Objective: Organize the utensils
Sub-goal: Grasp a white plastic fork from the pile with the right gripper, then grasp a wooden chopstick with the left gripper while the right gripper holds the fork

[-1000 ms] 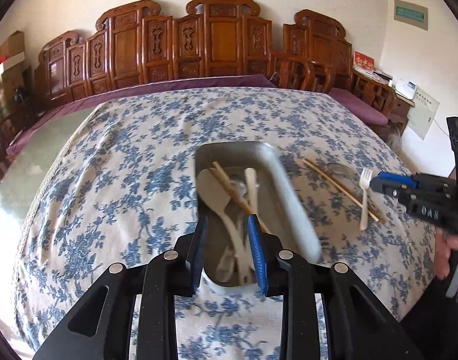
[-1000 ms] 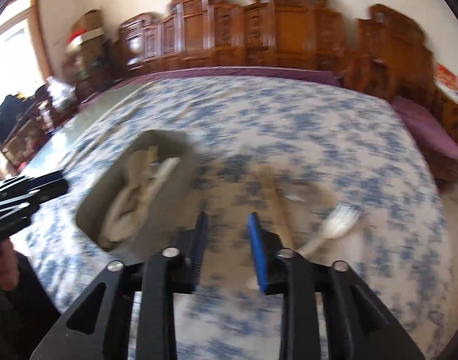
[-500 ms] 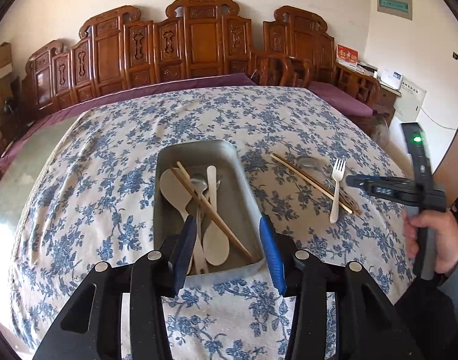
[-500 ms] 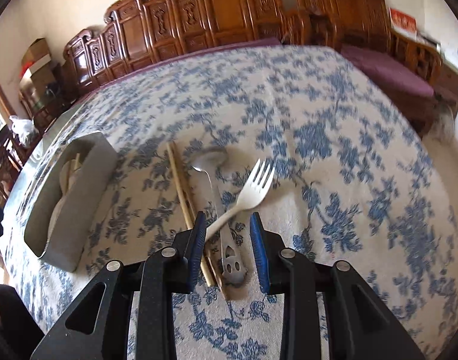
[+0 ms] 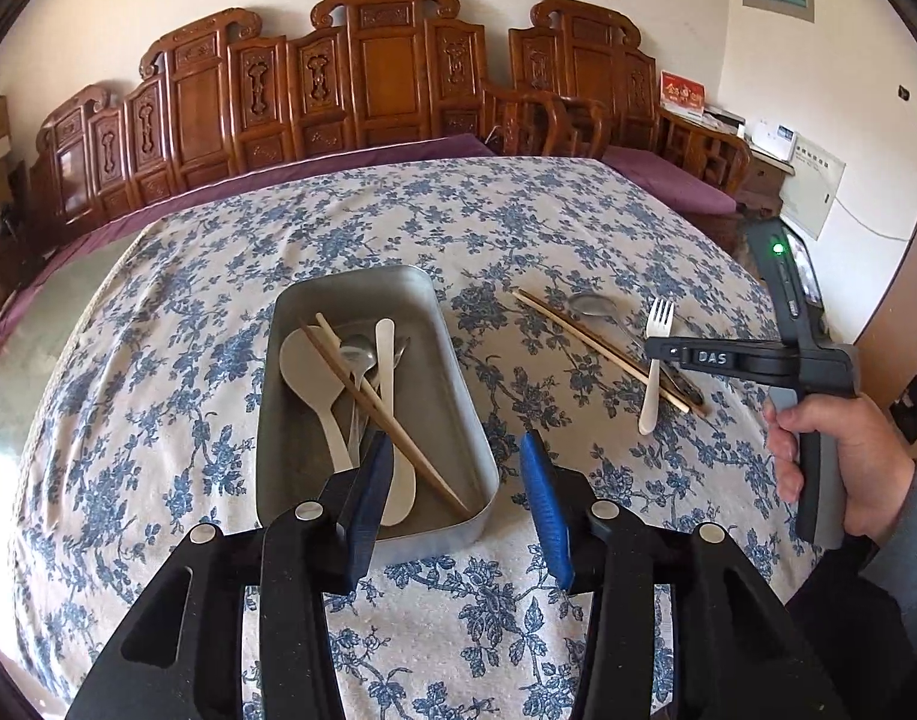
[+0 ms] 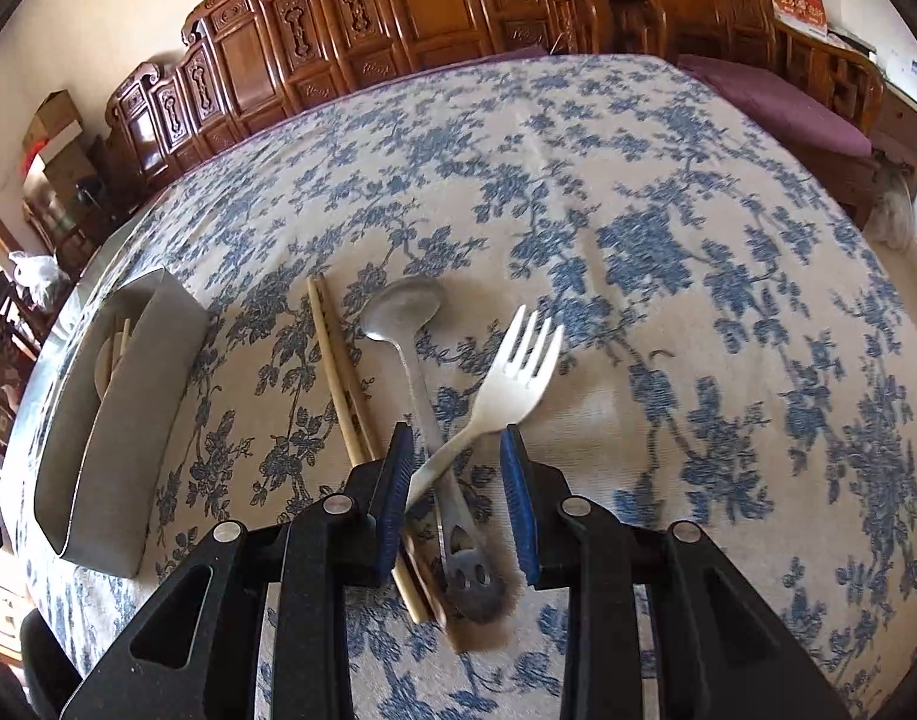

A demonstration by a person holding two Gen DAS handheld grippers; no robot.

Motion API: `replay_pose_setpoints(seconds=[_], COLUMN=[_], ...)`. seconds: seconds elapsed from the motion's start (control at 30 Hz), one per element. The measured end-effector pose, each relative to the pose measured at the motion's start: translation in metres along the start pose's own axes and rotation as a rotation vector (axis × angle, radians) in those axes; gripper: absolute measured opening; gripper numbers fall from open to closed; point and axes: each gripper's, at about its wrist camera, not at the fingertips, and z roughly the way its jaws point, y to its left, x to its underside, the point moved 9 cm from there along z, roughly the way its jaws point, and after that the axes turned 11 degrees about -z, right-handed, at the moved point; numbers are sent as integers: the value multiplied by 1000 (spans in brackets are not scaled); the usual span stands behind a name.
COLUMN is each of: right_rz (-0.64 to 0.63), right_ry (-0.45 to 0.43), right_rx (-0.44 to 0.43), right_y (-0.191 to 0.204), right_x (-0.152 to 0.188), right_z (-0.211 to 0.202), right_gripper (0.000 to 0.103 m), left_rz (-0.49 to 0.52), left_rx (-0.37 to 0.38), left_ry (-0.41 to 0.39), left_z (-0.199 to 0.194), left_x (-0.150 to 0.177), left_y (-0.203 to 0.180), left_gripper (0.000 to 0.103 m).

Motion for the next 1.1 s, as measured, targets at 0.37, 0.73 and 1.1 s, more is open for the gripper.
replay_pose_setpoints(seconds=[0.37,0.73,1.1], right_rz=[46,-11,-47], right_ry=[20,-31,-56], right_rx=[28,29,77], right_y=[-8,-14,-45], right_x=[10,9,7], right_z=[-5,-27,-36], right_gripper=[11,8,8], left_rz=[10,52,101], left_rx=[-21,-18,27], left_ry=[1,17,69], left_z=[-3,10,65], left_x=[1,-3,-18], left_y=[-1,-25,-88], left_gripper=[42,42,43])
